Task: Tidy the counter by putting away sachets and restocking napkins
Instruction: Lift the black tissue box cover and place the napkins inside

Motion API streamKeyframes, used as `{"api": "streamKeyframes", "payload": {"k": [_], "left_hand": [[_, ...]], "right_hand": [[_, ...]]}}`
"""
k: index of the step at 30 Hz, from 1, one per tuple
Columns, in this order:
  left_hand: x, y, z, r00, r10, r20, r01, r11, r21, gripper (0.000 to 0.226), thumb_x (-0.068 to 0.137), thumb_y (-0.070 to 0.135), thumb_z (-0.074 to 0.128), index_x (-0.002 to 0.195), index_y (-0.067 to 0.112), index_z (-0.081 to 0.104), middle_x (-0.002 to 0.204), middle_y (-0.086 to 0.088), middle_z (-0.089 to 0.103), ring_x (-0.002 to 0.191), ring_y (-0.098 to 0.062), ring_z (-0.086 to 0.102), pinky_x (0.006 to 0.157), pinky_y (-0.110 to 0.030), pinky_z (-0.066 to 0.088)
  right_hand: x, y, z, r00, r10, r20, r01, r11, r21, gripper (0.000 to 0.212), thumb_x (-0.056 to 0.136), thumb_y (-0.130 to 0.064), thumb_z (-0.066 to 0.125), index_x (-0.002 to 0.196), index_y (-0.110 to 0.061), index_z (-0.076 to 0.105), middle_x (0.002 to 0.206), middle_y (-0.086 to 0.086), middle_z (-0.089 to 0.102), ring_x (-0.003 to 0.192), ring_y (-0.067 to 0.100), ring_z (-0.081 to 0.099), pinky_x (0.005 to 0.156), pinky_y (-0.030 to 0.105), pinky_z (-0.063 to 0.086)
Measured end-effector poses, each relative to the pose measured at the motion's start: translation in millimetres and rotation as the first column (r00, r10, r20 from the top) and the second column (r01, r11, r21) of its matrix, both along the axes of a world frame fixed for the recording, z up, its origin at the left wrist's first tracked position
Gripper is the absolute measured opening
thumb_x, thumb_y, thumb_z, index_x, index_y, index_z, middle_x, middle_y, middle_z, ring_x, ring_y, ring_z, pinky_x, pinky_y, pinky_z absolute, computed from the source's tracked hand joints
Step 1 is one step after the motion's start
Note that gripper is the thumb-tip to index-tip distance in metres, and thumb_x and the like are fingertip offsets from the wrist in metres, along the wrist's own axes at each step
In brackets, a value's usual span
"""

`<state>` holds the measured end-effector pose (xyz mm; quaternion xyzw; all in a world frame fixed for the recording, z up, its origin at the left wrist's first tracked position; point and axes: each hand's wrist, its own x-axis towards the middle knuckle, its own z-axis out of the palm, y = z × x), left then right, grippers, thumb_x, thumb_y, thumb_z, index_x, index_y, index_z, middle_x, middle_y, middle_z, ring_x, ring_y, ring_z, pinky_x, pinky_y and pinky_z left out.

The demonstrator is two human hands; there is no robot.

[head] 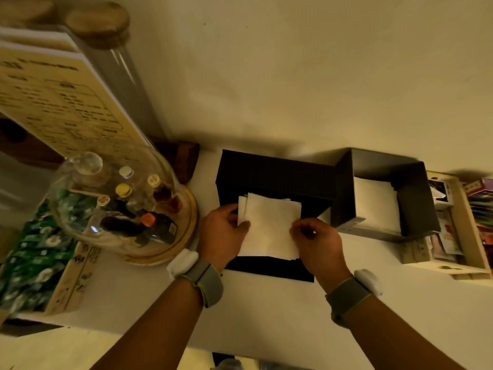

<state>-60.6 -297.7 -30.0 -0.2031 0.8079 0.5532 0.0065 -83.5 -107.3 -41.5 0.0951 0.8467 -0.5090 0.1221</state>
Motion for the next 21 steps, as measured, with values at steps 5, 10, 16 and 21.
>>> {"api": "streamKeyframes", "payload": {"k": [5, 10, 16, 21], "left_hand": [[34, -8, 5, 0.999, -0.021, -0.043, 0.022, 0.999, 0.028, 0.054, 0.085, 0.022, 0.069, 0.135, 0.021, 0.048, 0.117, 0.019, 0.054, 0.106, -0.002, 0.056, 0.085, -0.014, 0.043], [51, -12, 32, 0.993, 0.05, -0.106, -0.04, 0.995, 0.095, 0.073, 0.083, 0.051, 0.061, 0.142, 0.047, 0.018, 0.152, 0.018, 0.028, 0.131, -0.002, 0.032, 0.102, -0.028, 0.033], [4, -10, 60, 0.993, 0.035, -0.112, -0.014, 0.984, 0.178, 0.043, 0.089, 0.056, 0.049, 0.132, 0.05, 0.042, 0.14, 0.022, 0.049, 0.129, 0.002, 0.042, 0.108, -0.035, 0.037], [9, -16, 69, 0.989, 0.062, -0.132, -0.03, 0.973, 0.227, 0.021, 0.092, 0.049, 0.048, 0.105, 0.064, 0.054, 0.076, 0.055, 0.053, 0.074, 0.035, 0.046, 0.072, -0.009, 0.035]], "right_hand": [[18, 15, 16, 1.0, 0.001, -0.024, 0.001, 0.998, 0.065, 0.019, 0.085, -0.022, 0.066, 0.103, -0.027, 0.06, 0.1, -0.005, 0.061, 0.086, 0.016, 0.062, 0.066, 0.028, 0.056], [33, 30, 38, 0.997, -0.015, -0.069, 0.014, 1.0, -0.018, 0.053, 0.083, -0.029, 0.067, 0.13, -0.032, 0.042, 0.121, -0.015, 0.053, 0.106, 0.003, 0.053, 0.076, 0.011, 0.043], [-5, 20, 76, 0.996, -0.006, -0.094, -0.022, 0.953, -0.302, 0.036, 0.087, -0.04, 0.058, 0.12, -0.052, 0.051, 0.117, -0.033, 0.058, 0.108, -0.008, 0.055, 0.09, 0.02, 0.046], [-9, 22, 85, 0.995, 0.027, -0.094, -0.044, 0.981, -0.186, 0.082, 0.067, -0.071, 0.049, 0.135, -0.025, 0.046, 0.122, -0.014, 0.057, 0.111, 0.007, 0.053, 0.094, 0.028, 0.041]]}}
